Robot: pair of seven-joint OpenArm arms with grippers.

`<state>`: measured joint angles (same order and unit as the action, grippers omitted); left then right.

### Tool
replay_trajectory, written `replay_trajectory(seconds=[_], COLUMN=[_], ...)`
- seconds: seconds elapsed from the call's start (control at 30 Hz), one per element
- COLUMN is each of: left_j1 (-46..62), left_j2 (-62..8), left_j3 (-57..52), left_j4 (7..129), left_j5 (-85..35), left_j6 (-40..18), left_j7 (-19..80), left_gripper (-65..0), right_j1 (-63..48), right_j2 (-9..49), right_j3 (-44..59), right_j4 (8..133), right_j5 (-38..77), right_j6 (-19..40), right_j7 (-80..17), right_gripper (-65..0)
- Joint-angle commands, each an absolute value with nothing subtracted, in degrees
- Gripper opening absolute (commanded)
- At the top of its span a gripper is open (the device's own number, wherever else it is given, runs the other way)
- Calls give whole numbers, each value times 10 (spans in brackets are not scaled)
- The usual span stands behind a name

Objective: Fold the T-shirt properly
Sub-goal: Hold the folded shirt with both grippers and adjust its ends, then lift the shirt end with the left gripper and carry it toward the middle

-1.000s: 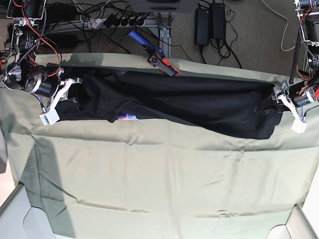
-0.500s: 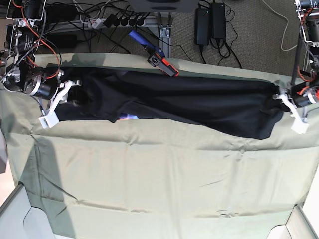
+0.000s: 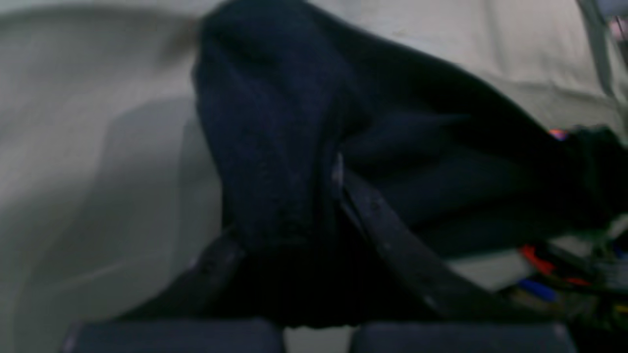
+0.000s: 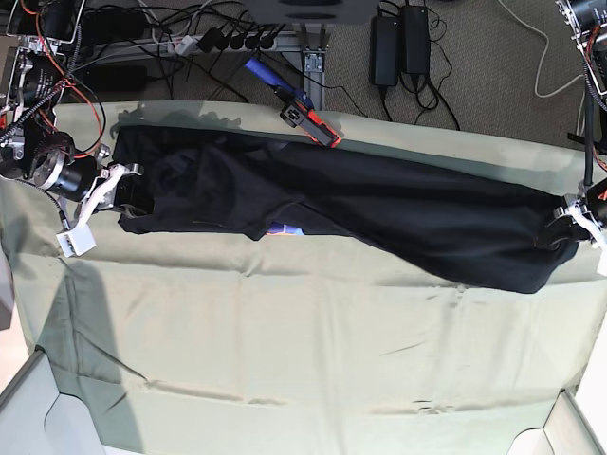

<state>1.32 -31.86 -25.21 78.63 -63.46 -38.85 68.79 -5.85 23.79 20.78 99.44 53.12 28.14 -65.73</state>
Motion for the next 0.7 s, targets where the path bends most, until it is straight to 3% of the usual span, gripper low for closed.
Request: replay_trajectory(seconds=[0.0,0.17,0.33,0.67], left_j1=[10,59,77,76], left_j2=[-323,-254,-187,-140], left_j3=[-256,-230,-136,90], left_j4=[822,992,1119,1141], left_j5=[-659,-643,-587,-397], left_j6=[-400,-400,-400,-400], left_j7=[686,683,667,595], left_gripper=[-650,-650,-650,-650], right_j1=[-51,-51,-51,-51], right_j2=[247,247,247,247], right_j3=[213,213,213,213], right_j4=[1005,1005,1005,1005], right_j5=[542,540,540,538], right_j6=[328,328,328,328], right_j7=[-648,-647,-647,-647], right_gripper=[-650,-650,-650,-650])
